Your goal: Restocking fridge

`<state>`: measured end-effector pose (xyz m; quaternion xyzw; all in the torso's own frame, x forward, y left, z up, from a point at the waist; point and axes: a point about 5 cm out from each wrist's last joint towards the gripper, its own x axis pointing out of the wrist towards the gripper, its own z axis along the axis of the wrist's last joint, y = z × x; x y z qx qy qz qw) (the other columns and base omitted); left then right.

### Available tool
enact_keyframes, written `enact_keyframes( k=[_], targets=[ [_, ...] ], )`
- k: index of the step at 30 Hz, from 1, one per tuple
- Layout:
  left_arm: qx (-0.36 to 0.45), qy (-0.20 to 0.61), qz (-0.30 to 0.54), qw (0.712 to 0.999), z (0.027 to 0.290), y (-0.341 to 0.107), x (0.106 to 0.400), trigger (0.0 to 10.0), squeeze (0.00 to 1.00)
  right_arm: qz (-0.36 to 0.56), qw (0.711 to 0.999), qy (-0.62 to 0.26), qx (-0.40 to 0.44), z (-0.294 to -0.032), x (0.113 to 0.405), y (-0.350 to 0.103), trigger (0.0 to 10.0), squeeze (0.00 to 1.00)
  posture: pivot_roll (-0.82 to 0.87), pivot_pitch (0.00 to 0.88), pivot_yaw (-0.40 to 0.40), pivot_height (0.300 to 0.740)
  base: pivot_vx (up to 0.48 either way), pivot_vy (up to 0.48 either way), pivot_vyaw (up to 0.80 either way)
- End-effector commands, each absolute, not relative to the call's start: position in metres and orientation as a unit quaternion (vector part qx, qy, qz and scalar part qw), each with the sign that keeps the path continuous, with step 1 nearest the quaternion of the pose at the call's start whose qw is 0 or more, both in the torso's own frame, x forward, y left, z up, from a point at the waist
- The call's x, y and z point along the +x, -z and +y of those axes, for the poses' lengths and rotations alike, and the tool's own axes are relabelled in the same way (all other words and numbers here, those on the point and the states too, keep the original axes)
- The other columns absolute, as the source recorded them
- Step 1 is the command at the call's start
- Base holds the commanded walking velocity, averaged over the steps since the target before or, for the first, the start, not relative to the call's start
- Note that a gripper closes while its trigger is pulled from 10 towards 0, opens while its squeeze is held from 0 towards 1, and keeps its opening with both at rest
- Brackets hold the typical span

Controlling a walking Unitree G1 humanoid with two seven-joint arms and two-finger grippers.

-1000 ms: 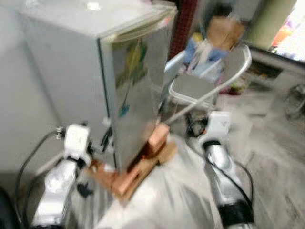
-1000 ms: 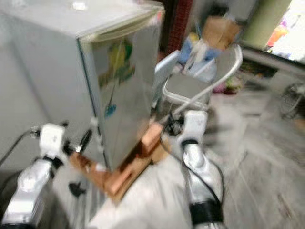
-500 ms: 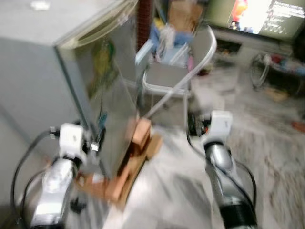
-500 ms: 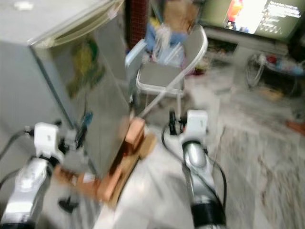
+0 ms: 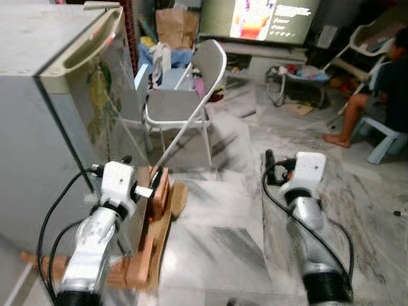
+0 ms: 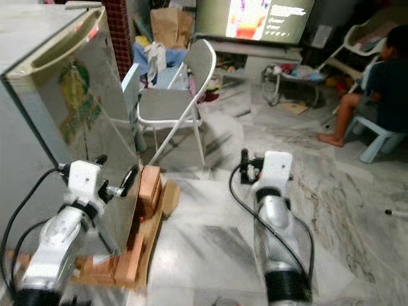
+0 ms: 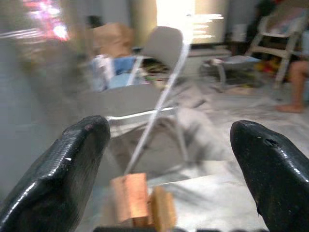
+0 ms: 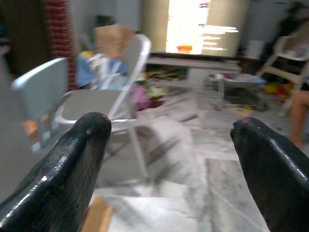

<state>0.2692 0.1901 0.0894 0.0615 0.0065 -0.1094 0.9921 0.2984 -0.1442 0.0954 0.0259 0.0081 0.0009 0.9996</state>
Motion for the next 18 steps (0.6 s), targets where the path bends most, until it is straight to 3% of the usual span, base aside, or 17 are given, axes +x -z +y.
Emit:
enact_keyframes(
  k=[1, 9, 13, 18],
  targets=[
    [0.056, 0.107, -0.001, 0.993, 0.186, -0.091, 0.271, 10.0, 0.00, 0.000, 1.000, 0.007, 0.015, -0.153, 0.301, -0.100, 10.0, 0.00, 0.08, 0.000, -0.065, 0.740, 0.000, 0.000, 0.00],
    [0.051, 0.090, 0.007, 0.995, 0.189, -0.085, 0.262, 10.0, 0.00, 0.003, 1.000, 0.008, 0.011, -0.157, 0.299, -0.100, 10.0, 0.00, 0.08, 0.008, -0.070, 0.740, 0.000, 0.000, 0.00],
    [0.052, 0.015, 0.006, 0.999, 0.210, -0.086, 0.264, 10.0, 0.00, 0.006, 1.000, 0.005, 0.010, -0.156, 0.297, -0.100, 10.0, 0.00, 0.08, 0.021, -0.079, 0.740, 0.000, 0.000, 0.00],
    [0.046, 0.002, 0.006, 0.999, 0.214, -0.087, 0.273, 10.0, 0.00, 0.010, 1.000, 0.000, 0.011, -0.156, 0.296, -0.100, 10.0, 0.00, 0.09, 0.033, -0.089, 0.740, 0.000, 0.000, 0.00]
  ],
)
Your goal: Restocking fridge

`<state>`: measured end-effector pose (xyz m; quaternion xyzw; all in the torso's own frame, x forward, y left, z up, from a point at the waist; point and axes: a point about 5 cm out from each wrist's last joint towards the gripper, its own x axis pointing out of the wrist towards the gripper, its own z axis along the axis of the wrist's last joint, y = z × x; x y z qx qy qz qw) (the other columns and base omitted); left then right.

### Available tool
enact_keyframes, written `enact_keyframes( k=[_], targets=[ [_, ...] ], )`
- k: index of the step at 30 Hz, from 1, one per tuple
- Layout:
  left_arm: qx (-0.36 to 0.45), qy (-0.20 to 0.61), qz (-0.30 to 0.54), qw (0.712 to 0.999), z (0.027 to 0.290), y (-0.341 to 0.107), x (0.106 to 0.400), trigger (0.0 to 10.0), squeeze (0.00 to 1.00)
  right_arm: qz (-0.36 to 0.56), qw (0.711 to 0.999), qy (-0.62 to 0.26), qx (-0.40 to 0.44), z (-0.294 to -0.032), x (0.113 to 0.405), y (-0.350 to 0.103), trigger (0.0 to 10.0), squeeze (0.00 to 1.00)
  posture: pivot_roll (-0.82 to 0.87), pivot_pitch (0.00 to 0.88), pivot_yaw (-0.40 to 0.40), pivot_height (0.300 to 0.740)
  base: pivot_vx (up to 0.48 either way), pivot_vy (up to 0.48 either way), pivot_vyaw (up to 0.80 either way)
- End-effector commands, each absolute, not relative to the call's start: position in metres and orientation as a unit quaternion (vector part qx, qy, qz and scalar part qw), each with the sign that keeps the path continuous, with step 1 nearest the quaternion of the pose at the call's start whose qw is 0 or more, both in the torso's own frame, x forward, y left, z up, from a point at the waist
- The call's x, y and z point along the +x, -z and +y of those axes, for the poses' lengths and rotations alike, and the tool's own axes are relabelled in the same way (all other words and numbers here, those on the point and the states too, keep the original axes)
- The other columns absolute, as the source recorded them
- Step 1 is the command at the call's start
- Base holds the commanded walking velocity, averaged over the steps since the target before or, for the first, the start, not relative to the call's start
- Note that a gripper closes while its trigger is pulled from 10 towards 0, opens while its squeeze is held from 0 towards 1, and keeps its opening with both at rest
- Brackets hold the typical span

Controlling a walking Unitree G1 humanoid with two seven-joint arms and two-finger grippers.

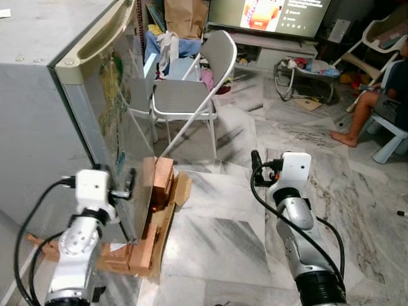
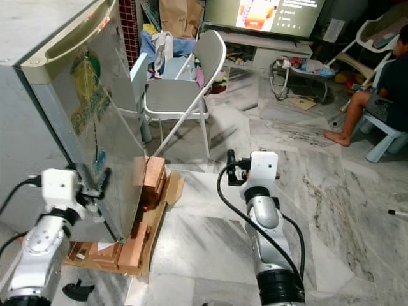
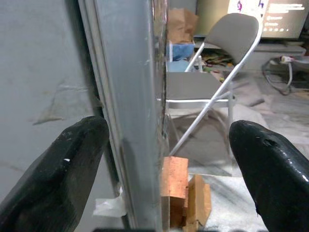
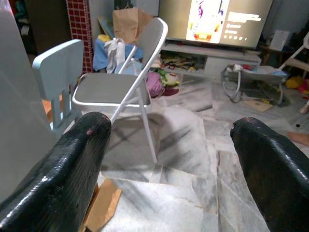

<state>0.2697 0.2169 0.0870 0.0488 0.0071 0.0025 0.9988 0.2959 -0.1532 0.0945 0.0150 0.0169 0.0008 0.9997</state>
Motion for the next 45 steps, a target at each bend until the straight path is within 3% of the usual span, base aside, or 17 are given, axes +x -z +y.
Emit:
enact_keyframes(
  k=[1, 11, 16, 28, 33, 45],
  targets=[
    [0.048, 0.008, 0.002, 0.999, 0.211, -0.089, 0.279, 10.0, 0.00, 0.015, 1.000, -0.003, 0.012, -0.156, 0.295, -0.100, 10.0, 0.00, 0.09, 0.038, -0.095, 0.740, 0.000, 0.000, 0.00],
    [0.059, 0.007, -0.011, 0.998, 0.205, -0.097, 0.311, 10.0, 0.00, 0.053, 0.995, -0.067, 0.048, -0.140, 0.277, -0.109, 10.0, 0.00, 0.06, 0.053, -0.104, 0.740, 0.000, 0.000, 0.00],
    [0.056, -0.047, -0.023, 0.997, 0.217, -0.106, 0.327, 10.0, 0.00, 0.059, 0.991, -0.115, 0.039, -0.139, 0.263, -0.116, 10.0, 0.00, 0.03, 0.060, -0.100, 0.740, 0.000, 0.000, 0.00],
    [0.059, -0.057, -0.029, 0.996, 0.219, -0.104, 0.327, 10.0, 0.00, 0.073, 0.989, -0.125, 0.028, -0.141, 0.261, -0.115, 10.0, 0.00, 0.05, 0.063, -0.107, 0.740, 0.000, 0.000, 0.00],
    [0.068, 0.020, -0.038, 0.997, 0.195, -0.112, 0.338, 10.0, 0.00, 0.082, 0.991, -0.107, 0.009, -0.146, 0.261, -0.112, 10.0, 0.00, 0.05, 0.060, -0.104, 0.740, 0.000, 0.000, 0.00],
    [0.100, 0.095, -0.032, 0.990, 0.160, -0.125, 0.365, 10.0, 0.00, 0.088, 0.992, -0.094, 0.019, -0.150, 0.259, -0.111, 10.0, 0.00, 0.03, 0.046, -0.091, 0.740, 0.000, 0.000, 0.00]
  ],
)
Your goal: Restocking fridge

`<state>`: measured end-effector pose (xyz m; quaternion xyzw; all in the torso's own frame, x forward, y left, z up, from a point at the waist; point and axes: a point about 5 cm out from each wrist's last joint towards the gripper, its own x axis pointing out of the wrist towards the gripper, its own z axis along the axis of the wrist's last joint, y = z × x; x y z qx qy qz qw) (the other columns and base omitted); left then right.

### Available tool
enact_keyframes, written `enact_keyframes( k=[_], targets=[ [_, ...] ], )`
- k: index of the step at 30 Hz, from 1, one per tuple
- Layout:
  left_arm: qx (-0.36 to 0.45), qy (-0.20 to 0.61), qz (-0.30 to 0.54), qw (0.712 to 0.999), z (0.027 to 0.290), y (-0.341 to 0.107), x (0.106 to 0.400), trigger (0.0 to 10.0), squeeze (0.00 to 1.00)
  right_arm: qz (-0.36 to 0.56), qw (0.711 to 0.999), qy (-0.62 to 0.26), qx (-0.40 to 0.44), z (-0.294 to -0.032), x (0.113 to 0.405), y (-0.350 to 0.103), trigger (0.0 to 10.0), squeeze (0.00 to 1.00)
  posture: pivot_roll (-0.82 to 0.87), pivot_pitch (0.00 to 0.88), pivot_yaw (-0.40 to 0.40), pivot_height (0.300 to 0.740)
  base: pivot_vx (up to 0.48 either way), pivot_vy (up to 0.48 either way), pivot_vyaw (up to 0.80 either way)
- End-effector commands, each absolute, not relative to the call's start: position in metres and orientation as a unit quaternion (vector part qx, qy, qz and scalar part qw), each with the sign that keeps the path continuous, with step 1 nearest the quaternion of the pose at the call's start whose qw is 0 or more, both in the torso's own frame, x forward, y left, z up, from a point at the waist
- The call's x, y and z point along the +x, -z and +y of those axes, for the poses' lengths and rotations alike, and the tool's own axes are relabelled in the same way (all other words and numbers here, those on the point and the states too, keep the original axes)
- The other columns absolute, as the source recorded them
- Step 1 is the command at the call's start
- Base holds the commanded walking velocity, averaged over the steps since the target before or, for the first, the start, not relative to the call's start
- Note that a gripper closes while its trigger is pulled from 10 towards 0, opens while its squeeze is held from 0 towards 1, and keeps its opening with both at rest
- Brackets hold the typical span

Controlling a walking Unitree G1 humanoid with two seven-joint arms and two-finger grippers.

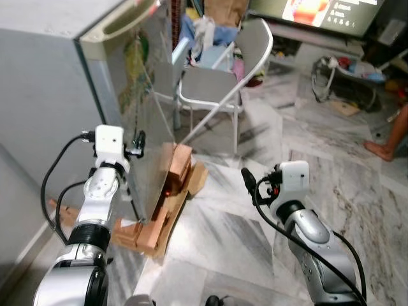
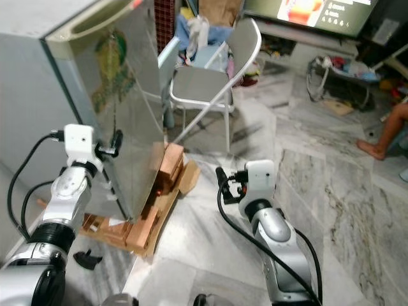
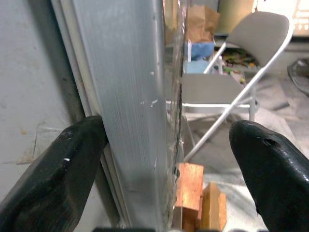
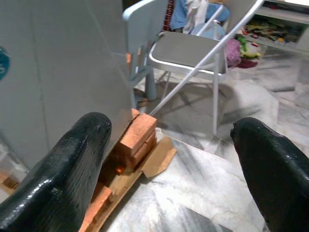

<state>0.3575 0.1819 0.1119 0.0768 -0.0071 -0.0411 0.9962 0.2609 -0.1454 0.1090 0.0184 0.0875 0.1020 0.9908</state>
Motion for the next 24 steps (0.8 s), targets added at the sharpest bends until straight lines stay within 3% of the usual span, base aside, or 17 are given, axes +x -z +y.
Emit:
enact_keyframes(
  k=[1, 2, 3, 6, 10, 13, 18, 24],
  targets=[
    [0.104, 0.107, -0.033, 0.988, 0.155, -0.127, 0.366, 10.0, 0.00, 0.087, 0.992, -0.093, 0.021, -0.151, 0.258, -0.111, 10.0, 0.00, 0.03, 0.046, -0.091, 0.740, 0.000, 0.000, 0.00],
    [0.116, 0.126, -0.042, 0.984, 0.148, -0.130, 0.367, 10.0, 0.00, 0.087, 0.992, -0.093, 0.022, -0.151, 0.258, -0.111, 10.0, 0.00, 0.03, 0.045, -0.091, 0.740, 0.000, 0.000, 0.00],
    [0.147, 0.208, -0.083, 0.963, 0.118, -0.144, 0.366, 10.0, 0.00, 0.082, 0.992, -0.091, 0.025, -0.151, 0.257, -0.113, 10.0, 0.00, 0.03, 0.045, -0.093, 0.740, 0.000, 0.000, 0.00],
    [0.128, 0.295, -0.139, 0.937, 0.063, -0.167, 0.359, 10.0, 0.00, 0.066, 0.993, -0.089, 0.036, -0.151, 0.256, -0.117, 10.0, 0.00, 0.04, 0.041, -0.099, 0.740, 0.000, 0.000, 0.00],
    [0.116, 0.325, -0.147, 0.927, 0.040, -0.167, 0.355, 10.0, 0.00, 0.038, 0.993, -0.103, 0.042, -0.143, 0.259, -0.126, 10.0, 0.00, 0.03, 0.036, -0.097, 0.740, 0.000, 0.000, 0.00],
    [0.126, 0.321, -0.134, 0.929, 0.047, -0.159, 0.356, 10.0, 0.00, 0.028, 0.993, -0.105, 0.040, -0.142, 0.260, -0.130, 10.0, 0.00, 0.03, 0.036, -0.094, 0.740, 0.000, 0.000, 0.00],
    [0.163, 0.216, -0.075, 0.960, 0.110, -0.134, 0.363, 10.0, 0.00, 0.016, 0.995, -0.093, 0.040, -0.144, 0.260, -0.131, 10.0, 0.00, 0.04, 0.035, -0.089, 0.740, 0.000, 0.000, 0.00],
    [0.161, 0.167, -0.043, 0.972, 0.147, -0.120, 0.358, 10.0, 0.00, 0.015, 0.995, -0.096, 0.037, -0.139, 0.262, -0.131, 10.0, 0.00, 0.05, 0.043, -0.087, 0.740, 0.000, 0.000, -0.44]
  ],
)
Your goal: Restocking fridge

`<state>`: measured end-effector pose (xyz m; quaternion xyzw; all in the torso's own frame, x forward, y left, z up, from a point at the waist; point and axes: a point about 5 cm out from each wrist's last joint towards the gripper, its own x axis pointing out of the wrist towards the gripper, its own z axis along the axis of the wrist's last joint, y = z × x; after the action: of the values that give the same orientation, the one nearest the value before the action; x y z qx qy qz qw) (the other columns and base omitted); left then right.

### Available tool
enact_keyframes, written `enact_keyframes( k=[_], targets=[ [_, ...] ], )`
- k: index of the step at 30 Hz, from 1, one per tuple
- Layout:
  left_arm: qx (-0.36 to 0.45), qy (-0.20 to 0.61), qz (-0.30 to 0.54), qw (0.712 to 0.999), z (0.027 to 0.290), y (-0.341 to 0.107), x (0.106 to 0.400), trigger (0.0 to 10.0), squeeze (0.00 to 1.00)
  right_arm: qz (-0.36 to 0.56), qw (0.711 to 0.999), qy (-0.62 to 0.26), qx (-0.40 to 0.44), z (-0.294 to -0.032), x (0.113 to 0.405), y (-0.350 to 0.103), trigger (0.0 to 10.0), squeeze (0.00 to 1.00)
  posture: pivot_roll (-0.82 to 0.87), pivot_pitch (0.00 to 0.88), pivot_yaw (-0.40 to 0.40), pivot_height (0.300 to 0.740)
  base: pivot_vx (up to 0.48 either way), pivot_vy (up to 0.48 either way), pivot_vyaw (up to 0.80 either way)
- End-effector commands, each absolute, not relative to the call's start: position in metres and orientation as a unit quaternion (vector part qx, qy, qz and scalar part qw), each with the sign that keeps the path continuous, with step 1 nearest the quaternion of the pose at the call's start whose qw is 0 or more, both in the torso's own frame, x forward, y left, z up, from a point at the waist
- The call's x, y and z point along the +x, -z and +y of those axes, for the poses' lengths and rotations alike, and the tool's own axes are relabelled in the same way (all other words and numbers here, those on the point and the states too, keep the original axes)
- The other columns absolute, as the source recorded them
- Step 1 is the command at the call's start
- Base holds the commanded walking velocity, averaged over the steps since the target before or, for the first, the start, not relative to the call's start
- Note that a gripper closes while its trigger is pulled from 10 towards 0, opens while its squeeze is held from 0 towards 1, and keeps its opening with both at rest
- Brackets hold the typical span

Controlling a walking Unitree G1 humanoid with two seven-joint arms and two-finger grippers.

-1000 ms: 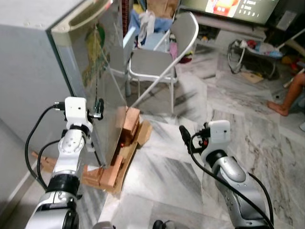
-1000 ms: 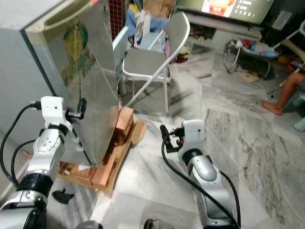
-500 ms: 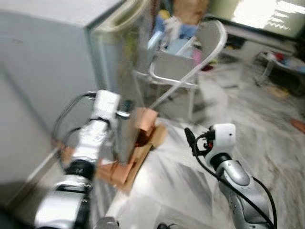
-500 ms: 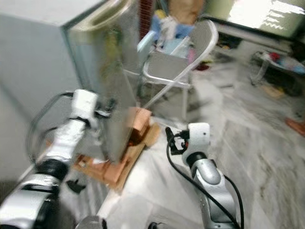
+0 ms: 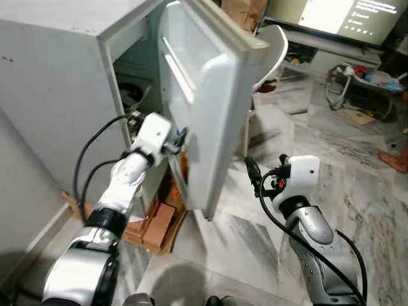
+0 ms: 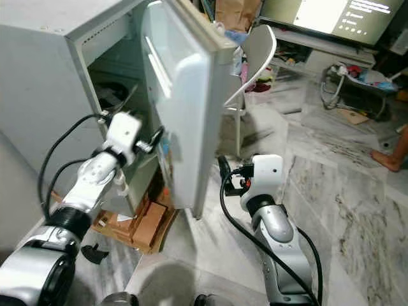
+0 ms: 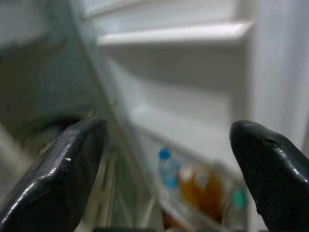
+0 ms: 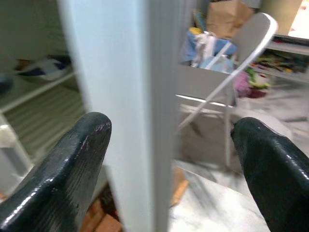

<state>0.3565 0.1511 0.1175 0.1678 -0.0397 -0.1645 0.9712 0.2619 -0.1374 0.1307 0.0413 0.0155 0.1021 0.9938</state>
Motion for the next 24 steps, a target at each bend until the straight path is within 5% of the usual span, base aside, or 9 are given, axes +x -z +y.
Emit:
enact_keyframes(
  k=[1, 14, 24],
  targets=[
    [0.157, 0.164, -0.043, 0.973, 0.150, -0.119, 0.357, 10.0, 0.00, 0.014, 0.994, -0.097, 0.037, -0.138, 0.262, -0.130, 10.0, 0.00, 0.05, 0.039, -0.087, 0.740, 0.000, 0.000, -0.80],
    [0.126, 0.143, -0.017, 0.982, 0.168, -0.077, 0.304, 10.0, 0.00, 0.020, 0.996, -0.080, 0.033, -0.140, 0.263, -0.121, 10.0, 0.00, 0.04, 0.032, -0.073, 0.740, 0.311, -0.352, -0.30],
    [0.136, 0.118, -0.022, 0.983, 0.174, -0.088, 0.313, 10.0, 0.00, 0.013, 0.996, -0.083, 0.033, -0.136, 0.267, -0.121, 10.0, 0.00, 0.06, 0.027, -0.074, 0.740, 0.431, -0.075, -0.46]
  ],
)
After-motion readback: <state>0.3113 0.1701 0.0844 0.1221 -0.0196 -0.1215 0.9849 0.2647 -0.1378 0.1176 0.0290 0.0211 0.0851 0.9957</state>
